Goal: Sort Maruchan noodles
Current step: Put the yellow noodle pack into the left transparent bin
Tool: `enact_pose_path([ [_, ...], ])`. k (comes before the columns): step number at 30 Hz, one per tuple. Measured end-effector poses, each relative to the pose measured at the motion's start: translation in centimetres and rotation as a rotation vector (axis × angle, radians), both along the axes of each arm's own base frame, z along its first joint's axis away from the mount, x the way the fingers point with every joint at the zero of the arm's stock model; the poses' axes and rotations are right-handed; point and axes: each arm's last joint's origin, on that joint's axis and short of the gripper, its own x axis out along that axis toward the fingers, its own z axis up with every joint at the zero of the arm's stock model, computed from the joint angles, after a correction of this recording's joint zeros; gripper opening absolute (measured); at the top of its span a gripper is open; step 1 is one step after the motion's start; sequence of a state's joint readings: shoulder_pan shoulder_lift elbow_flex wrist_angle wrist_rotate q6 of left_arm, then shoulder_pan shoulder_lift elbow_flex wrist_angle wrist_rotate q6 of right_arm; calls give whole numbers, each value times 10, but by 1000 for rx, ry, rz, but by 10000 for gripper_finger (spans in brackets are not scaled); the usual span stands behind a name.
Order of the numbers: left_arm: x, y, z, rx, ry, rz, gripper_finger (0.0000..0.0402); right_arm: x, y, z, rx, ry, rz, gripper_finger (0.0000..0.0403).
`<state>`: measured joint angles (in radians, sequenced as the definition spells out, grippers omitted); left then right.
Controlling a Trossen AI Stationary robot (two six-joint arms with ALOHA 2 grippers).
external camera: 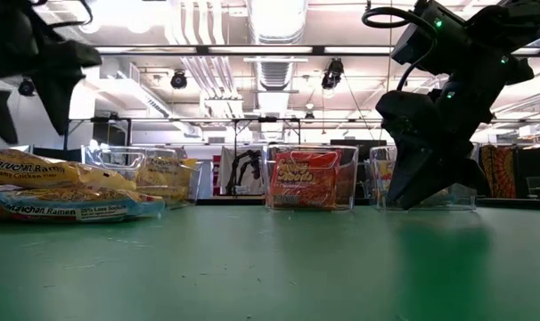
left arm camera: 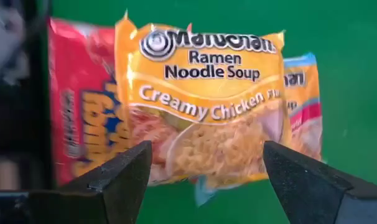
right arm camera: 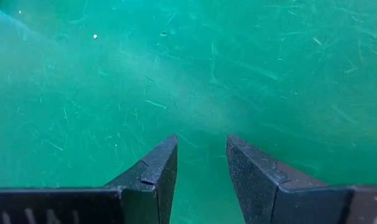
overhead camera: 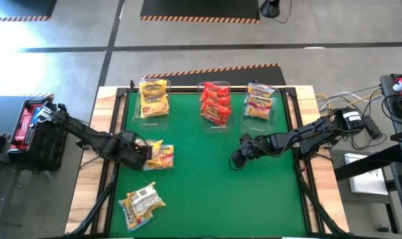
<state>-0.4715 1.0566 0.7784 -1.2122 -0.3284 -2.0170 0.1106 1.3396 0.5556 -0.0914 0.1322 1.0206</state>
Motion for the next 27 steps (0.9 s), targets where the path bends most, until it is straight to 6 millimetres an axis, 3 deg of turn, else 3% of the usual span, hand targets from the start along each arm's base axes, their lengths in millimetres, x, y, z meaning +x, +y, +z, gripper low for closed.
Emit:
enact_pose_path([
  [5, -2, -7, -18, 19, -37, 120, 291, 0, 0, 0, 0, 0, 0, 128],
  [14, 2, -17, -22, 48, 49, 187, 291, 0, 0, 0, 0, 0, 0, 128],
  [21, 11, -24, -35, 65, 120, 197, 291, 0, 0, 0, 0, 0, 0, 128],
  [27, 19, -27, -39, 88, 55, 164, 291, 0, 0, 0, 0, 0, 0, 128],
])
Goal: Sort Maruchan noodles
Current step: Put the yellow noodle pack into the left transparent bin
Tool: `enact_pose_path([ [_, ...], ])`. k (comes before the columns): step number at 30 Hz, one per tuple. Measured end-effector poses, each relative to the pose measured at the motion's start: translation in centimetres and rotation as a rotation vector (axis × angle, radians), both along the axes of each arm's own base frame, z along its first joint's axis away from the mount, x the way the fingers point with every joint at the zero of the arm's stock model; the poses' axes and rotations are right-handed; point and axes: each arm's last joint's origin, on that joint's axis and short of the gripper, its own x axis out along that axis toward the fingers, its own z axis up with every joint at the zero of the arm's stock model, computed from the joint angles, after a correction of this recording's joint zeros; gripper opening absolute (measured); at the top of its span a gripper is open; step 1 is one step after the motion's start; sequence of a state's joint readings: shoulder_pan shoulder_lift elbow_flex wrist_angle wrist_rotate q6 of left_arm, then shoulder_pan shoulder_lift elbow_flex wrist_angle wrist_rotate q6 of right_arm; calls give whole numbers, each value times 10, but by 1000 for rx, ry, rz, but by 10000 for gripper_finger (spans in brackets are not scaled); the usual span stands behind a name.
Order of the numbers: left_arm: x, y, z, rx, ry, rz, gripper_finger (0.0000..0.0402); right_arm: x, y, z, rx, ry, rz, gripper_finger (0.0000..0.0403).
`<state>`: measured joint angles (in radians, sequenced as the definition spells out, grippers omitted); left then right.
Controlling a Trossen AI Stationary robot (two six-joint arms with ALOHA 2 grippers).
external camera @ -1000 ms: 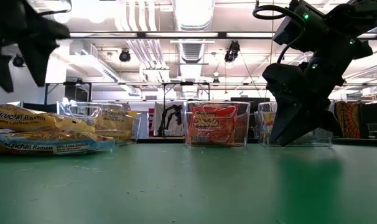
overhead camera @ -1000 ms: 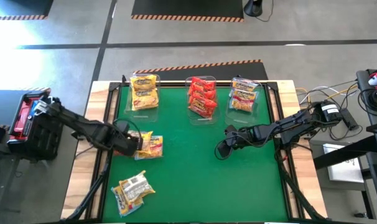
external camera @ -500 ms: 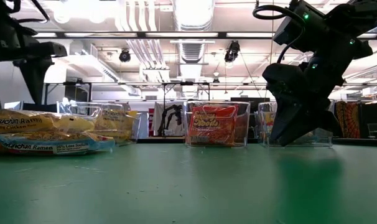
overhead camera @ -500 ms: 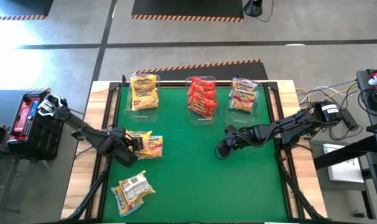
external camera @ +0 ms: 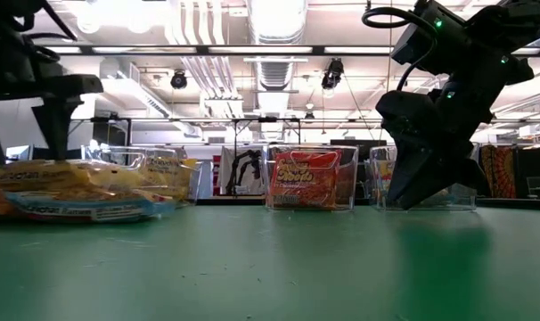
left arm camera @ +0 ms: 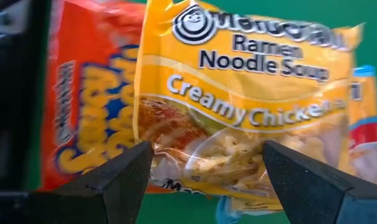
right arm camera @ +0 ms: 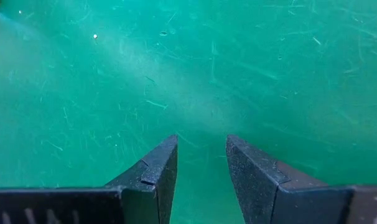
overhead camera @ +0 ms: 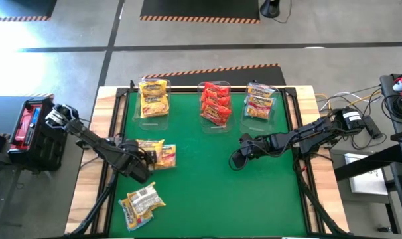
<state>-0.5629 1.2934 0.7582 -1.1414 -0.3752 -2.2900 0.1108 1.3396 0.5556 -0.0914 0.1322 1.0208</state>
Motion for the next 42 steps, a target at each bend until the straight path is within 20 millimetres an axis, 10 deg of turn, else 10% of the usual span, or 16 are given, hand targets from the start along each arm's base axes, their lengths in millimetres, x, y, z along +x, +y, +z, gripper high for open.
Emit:
enact_pose_path([
  [30, 33, -38, 16, -78, -119, -16, 293, 0, 0, 0, 0, 0, 0, 128],
  [42, 10, -9, 43, 34, -63, -79, 293, 0, 0, 0, 0, 0, 0, 128],
])
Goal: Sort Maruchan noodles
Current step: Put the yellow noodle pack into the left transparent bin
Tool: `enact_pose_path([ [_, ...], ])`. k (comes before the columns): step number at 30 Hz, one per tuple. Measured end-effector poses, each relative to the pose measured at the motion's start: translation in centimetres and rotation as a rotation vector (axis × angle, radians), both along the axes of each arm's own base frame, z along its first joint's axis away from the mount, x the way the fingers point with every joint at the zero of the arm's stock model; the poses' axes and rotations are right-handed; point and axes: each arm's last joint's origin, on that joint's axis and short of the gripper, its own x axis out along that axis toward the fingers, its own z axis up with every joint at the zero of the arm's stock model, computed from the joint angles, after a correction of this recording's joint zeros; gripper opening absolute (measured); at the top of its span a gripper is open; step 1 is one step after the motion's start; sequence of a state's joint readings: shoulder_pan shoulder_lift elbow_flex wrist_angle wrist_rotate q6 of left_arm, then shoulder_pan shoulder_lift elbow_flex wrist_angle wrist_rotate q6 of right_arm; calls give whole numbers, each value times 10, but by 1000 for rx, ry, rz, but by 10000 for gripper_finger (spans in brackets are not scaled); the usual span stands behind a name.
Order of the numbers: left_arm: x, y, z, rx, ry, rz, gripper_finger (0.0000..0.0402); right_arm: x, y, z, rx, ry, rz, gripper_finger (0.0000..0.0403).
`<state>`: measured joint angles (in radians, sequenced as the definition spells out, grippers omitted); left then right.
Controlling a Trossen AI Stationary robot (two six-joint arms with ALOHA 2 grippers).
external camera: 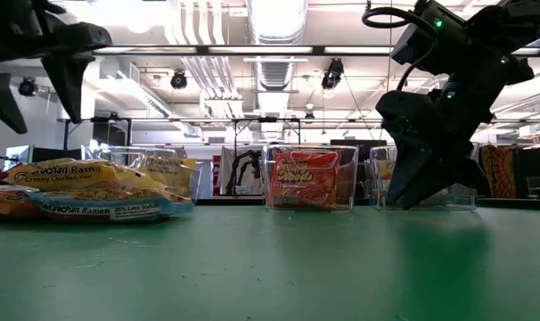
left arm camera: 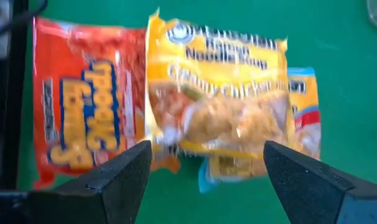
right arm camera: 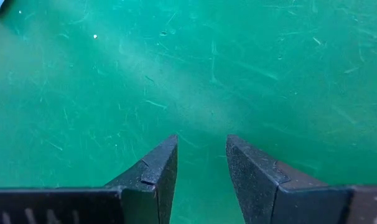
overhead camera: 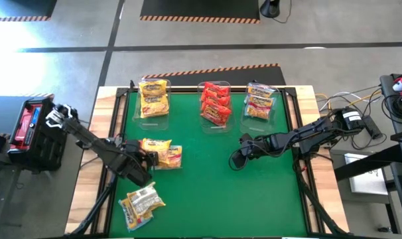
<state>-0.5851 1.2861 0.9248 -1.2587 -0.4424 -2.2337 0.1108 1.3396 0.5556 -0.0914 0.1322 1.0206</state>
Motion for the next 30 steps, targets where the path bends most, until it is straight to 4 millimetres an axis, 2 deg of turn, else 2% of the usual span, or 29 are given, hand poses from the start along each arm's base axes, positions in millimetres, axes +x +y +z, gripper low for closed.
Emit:
enact_pose_path([
  [6, -13, 31, -8, 51, -5, -59, 293, 0, 0, 0, 0, 0, 0, 128],
  [16, -41, 78, -43, 97, -117, -241, 293, 0, 0, 0, 0, 0, 0, 128],
  [22, -53, 92, -53, 114, -211, -279, 293, 0, 0, 0, 0, 0, 0, 128],
  [30, -53, 104, -61, 119, -132, -213, 293, 0, 0, 0, 0, -1, 0, 128],
])
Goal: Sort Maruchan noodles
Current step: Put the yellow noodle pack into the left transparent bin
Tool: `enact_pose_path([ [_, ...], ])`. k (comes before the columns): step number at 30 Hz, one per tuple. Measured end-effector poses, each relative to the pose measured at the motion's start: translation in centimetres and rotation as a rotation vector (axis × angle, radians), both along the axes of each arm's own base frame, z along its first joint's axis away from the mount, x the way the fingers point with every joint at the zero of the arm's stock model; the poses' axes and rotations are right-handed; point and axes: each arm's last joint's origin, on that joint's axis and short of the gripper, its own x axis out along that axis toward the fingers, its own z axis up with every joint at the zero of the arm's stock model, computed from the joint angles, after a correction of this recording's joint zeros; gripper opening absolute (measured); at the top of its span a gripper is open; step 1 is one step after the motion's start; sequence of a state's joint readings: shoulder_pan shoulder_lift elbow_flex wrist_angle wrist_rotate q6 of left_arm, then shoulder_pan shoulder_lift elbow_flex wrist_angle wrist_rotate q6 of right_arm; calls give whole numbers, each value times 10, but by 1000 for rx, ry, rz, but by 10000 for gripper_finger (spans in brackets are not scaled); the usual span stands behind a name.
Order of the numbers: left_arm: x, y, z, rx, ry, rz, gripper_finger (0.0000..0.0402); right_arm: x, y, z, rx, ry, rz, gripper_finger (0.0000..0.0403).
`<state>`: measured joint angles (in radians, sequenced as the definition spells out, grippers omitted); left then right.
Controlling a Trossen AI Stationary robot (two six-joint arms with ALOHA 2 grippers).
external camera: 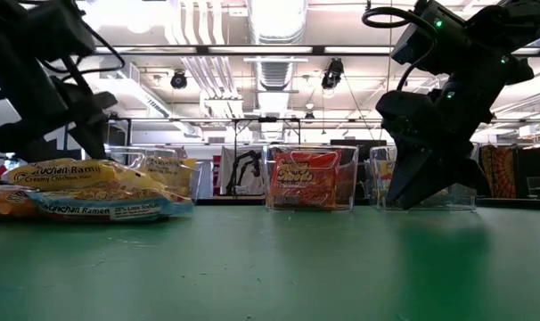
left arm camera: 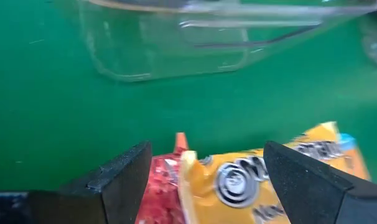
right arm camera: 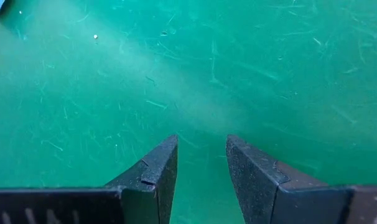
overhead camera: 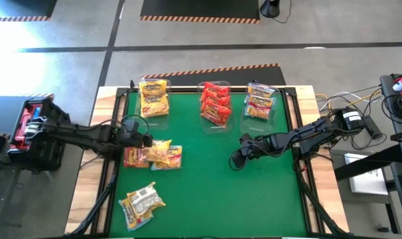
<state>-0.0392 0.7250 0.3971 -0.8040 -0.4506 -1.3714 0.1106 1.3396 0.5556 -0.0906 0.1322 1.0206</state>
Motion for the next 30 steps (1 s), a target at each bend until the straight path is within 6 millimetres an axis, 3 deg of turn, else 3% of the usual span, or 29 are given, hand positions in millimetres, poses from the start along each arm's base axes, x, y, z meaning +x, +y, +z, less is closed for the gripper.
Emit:
enact_pose_path([
  [10, 16, 3, -13, -49, 90, -115, 293, 0, 0, 0, 0, 0, 0, 128],
  [23, 28, 1, 3, -89, -138, -205, 293, 0, 0, 0, 0, 0, 0, 128],
  [30, 29, 0, 13, -78, -128, -223, 284, 0, 0, 0, 0, 0, 0, 128],
])
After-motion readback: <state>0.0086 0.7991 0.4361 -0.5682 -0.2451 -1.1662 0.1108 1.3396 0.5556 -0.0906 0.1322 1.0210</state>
